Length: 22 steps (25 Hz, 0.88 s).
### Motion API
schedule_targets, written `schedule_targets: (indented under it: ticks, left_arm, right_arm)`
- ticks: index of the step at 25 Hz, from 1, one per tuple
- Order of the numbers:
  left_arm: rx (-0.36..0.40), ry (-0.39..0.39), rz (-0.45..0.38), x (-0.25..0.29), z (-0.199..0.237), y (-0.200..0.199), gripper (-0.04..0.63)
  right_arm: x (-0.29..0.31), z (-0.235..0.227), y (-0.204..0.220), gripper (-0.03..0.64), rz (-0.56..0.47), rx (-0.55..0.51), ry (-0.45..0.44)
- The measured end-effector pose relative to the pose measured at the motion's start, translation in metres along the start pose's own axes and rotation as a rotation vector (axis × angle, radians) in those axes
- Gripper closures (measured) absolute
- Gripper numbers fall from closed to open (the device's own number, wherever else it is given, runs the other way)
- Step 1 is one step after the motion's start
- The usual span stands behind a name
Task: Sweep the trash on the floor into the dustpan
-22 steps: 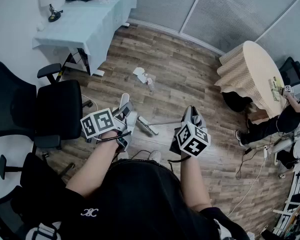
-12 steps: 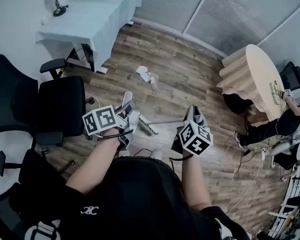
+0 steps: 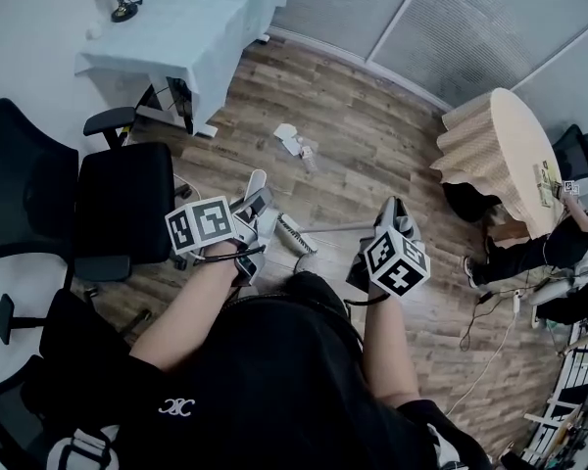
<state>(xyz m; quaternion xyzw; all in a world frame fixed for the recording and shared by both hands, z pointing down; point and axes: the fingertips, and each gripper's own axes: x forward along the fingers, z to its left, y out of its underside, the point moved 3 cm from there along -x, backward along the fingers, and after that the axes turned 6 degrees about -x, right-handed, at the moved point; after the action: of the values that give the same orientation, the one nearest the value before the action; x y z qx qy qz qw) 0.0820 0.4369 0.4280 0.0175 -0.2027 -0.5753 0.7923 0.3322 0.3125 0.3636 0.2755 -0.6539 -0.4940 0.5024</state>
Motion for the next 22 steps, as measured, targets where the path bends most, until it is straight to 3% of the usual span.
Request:
schedule_targets:
  ticks: [11,22]
  left_arm:
    - [0.014,-0.067,-0.035,0.064,0.002,-0.048,0.522]
    - [0.014,-0.155,-0.117,0.165,-0.009,-0.101,0.522]
  right_arm:
    - [0.099,-0.005,-0.011,0.568,0.047,0.014,-0.101]
    - [0.218,-0.053,-0.042,0.568,0.089,0.025,-0.185]
